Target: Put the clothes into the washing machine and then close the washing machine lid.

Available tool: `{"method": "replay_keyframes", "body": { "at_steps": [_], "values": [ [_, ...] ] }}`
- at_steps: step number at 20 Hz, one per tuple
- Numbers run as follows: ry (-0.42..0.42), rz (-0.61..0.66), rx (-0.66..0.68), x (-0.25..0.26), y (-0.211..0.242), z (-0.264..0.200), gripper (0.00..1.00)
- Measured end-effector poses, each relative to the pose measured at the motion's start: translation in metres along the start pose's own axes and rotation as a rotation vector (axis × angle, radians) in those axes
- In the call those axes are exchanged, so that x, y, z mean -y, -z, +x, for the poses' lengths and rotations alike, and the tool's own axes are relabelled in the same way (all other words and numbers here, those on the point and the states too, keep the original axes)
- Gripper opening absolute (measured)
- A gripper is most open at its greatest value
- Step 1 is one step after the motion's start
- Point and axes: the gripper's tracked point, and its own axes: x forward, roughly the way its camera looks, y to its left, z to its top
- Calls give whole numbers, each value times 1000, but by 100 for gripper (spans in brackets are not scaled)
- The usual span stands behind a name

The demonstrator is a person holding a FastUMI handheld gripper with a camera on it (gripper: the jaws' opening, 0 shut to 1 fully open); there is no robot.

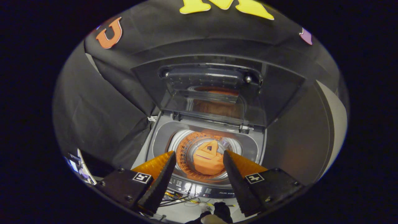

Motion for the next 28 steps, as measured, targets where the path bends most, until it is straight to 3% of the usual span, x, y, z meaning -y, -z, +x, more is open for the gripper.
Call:
{"method": "replay_keyframes", "body": {
  "at_steps": [5, 18, 28],
  "values": [
    [-2, -25, 75, -8, -25, -25, 95],
    [-29, 59, 244, -18, -120, -75, 95],
    [61, 73, 300, -6, -188, -72, 94]
  ]
}}
